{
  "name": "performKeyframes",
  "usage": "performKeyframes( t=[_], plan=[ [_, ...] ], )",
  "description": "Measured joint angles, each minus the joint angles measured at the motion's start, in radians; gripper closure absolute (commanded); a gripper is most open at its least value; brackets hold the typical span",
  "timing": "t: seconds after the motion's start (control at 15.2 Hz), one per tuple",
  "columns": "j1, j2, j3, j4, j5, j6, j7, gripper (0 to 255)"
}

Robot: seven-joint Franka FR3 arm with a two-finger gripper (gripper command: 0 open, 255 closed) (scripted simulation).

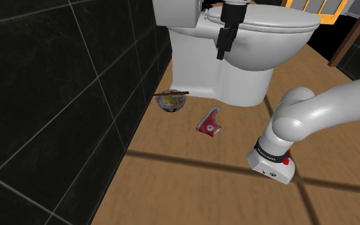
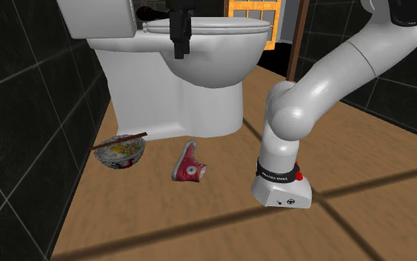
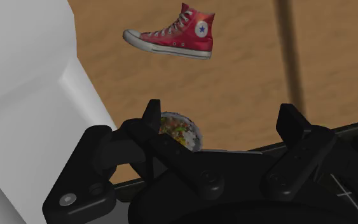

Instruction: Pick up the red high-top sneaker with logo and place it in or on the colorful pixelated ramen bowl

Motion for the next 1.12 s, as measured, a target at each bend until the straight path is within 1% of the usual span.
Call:
performKeyframes(
  t=[0.07, 0.2, 0.46, 0.66, 0.92, 1.12],
  plan=[
    [0.0, 0.0, 0.0, 0.0, 0.0, 0.0, 0.0, 0],
    [-0.017, -0.004, 0.017, -0.042, 0.004, 0.039, 0.049, 0],
    [-0.071, -0.016, 0.065, -0.17, 0.012, 0.16, 0.197, 0],
    [-0.115, -0.006, 0.105, -0.271, 0.02, 0.272, 0.316, 0],
    [-0.173, 0.034, 0.162, -0.371, 0.029, 0.413, 0.479, 0],
    [-0.217, 0.086, 0.212, -0.438, 0.038, 0.53, 0.61, 0]
  ],
)
